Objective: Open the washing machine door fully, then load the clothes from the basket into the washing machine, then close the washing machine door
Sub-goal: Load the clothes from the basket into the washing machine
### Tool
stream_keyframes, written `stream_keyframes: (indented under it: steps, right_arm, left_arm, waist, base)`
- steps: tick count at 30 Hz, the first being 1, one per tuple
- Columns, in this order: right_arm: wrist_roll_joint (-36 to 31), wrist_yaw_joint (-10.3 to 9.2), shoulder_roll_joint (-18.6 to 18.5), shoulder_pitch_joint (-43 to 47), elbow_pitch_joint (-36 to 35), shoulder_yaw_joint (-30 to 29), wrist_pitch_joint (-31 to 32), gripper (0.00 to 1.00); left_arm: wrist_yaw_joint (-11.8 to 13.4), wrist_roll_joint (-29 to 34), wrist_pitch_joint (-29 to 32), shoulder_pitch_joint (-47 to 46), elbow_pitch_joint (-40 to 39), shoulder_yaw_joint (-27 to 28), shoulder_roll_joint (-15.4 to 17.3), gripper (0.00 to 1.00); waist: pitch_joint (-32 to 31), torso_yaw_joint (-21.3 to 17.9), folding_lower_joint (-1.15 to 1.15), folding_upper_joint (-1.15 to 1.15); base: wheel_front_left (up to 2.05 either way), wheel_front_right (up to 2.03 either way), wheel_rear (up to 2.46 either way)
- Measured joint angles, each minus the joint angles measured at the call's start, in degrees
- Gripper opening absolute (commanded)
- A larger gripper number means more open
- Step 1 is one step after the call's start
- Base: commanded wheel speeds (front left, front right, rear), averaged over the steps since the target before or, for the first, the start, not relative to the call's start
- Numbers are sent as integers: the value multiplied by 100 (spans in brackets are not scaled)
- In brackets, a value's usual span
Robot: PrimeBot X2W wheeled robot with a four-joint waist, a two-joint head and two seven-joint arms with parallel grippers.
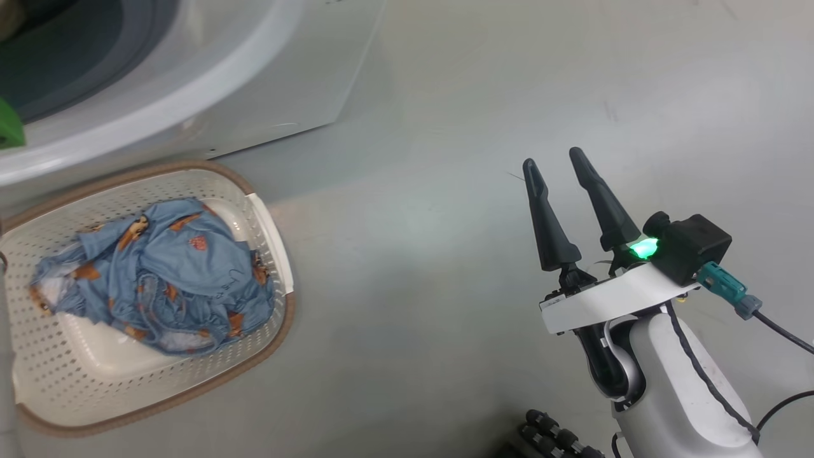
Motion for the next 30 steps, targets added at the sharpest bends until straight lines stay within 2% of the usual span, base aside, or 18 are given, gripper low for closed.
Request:
stream_keyframes:
  steps: [5, 10, 13, 18, 23, 30]
  right_arm:
    - [74, 0, 3, 26, -4, 103, 0, 100]
    - [107, 0, 5, 54, -4, 221, 0, 100]
    - [105, 0, 13, 111, -5, 246, 0, 100]
    - [63, 0, 19, 151, -32, 260, 0, 100]
    - [20, 0, 25, 149, -102, 255, 0, 100]
    - [11, 0, 32, 142, -110, 261, 0, 100]
  left_arm:
    - [62, 110, 352, -515, 280, 29, 168, 0]
    - [75, 252, 579, -1078, 527, 137, 563, 0]
    - [46, 244, 692, -1366, 646, 134, 655, 0]
    - [43, 194, 599, -1929, 715, 297, 815, 0]
    - [7, 264, 512, -2411, 800, 229, 995, 0]
    - [-76, 466, 625, -2466, 1414, 36, 1147, 0]
  waist:
    - [58, -282, 0, 0]
    - [153, -536, 0, 0]
    - [231, -665, 0, 0]
    - [408, -810, 0, 0]
    - [599, -890, 0, 0]
    - [731, -955, 0, 0]
  base:
    - [0, 0, 0]
    - [0, 0, 0]
    - [0, 0, 0]
    - [0, 0, 0]
    - [0, 0, 0]
    - [0, 0, 0]
